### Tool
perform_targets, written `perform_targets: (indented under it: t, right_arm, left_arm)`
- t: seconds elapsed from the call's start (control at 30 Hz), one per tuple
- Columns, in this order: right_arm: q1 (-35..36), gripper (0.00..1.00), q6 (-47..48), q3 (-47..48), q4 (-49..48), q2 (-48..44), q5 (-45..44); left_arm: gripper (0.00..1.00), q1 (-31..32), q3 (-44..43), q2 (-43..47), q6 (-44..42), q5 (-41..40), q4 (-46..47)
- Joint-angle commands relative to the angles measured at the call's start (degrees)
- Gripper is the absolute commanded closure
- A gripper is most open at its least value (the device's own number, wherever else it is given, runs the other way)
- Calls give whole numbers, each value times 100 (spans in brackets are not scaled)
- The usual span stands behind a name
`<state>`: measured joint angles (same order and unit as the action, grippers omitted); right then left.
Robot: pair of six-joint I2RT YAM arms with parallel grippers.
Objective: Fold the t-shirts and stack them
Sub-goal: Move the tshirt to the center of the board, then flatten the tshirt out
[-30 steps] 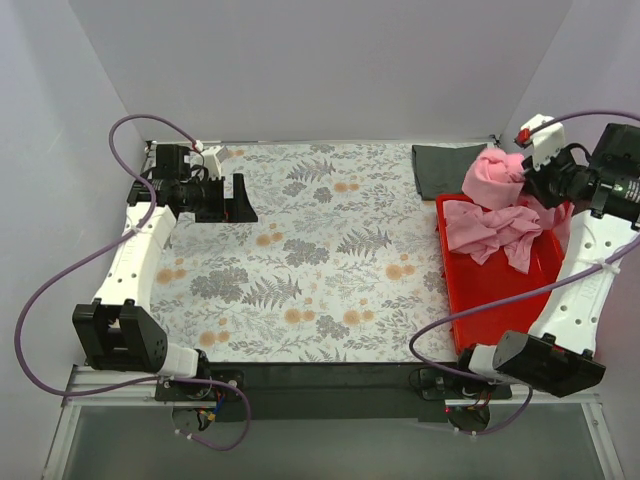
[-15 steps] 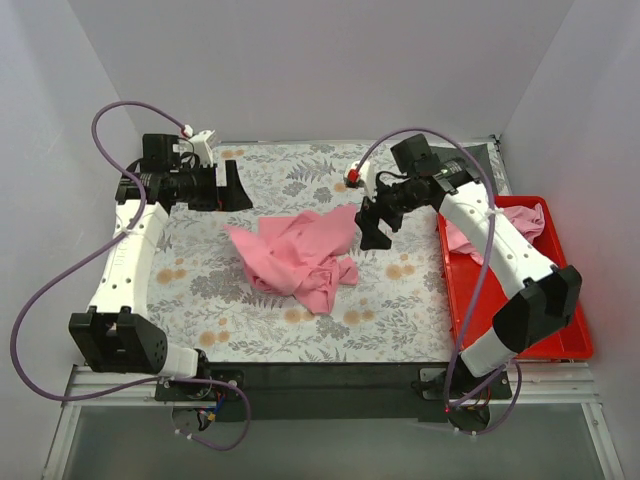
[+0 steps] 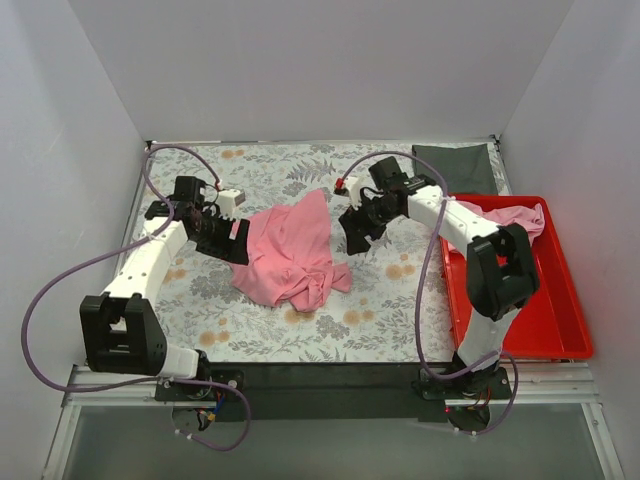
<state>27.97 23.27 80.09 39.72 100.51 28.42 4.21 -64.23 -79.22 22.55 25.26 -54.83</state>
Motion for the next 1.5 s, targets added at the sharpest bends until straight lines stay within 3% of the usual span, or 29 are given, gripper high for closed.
perform_targets:
  t: [0.0, 0.3, 0.4, 0.53, 0.57, 0.67, 0.73, 0.77, 1.0, 1.07, 1.1, 1.13, 1.2, 1.23, 1.33, 1.47]
  right_arm:
    - [270, 21, -375, 314, -483, 346, -55]
    - [710, 25, -393, -221, -755, 795, -276]
    - [815, 26, -358, -520, -834, 751, -389]
    - [904, 36, -279, -793, -958, 847, -732]
    - [904, 40, -270, -811, -967, 891, -820]
    - [895, 64, -244, -881, -1063, 944, -1321]
    - [808, 92, -226, -908, -1195, 892, -1742]
    - [763, 99, -226, -891, -1230, 857, -1927]
    - [95, 97, 239, -460, -1327, 716, -2613]
    - [43, 78, 354, -285, -1257, 655, -2474]
    - [16, 58, 345, -223, -1257, 585, -2465]
    - [-10, 53, 345, -161, -1248, 558, -2456]
    - [-63, 36, 345, 101, -1178, 514, -2464]
    - [-115, 35, 345, 190, -1134, 496, -2456]
    - [-238, 34, 389, 532, -879, 286, -2298]
    - [-300, 36, 450, 543, -423, -276, -994]
  left_arm:
    - [29, -8, 15, -120, -242, -591, 227]
    - [25, -8, 122, -602, -418, -1286, 956]
    - [30, -8, -89, -979, -321, -1514, 1158]
    - [32, -8, -265, -1471, -268, -1901, 1475]
    - [32, -16, -318, -1587, -233, -1971, 1527]
    - [33, -34, -441, -1903, -198, -2069, 1668]
    - [34, -34, -442, -2096, -181, -2121, 1808]
    - [37, -34, -468, -2167, -146, -2173, 1818]
    - [39, -43, -283, -2449, -14, -2289, 2020]
    - [39, -43, -283, -2572, 48, -2218, 1959]
    - [39, -43, -283, -2633, 92, -2183, 1941]
    - [41, -43, -266, -2642, 101, -2157, 1915]
    - [51, -43, -240, -2590, 101, -1946, 1844]
    - [70, -43, -274, -2546, 66, -1832, 1627]
    - [100, -8, -467, -2144, -92, -1130, 899]
    - [100, 80, -985, -1422, -189, -216, -228]
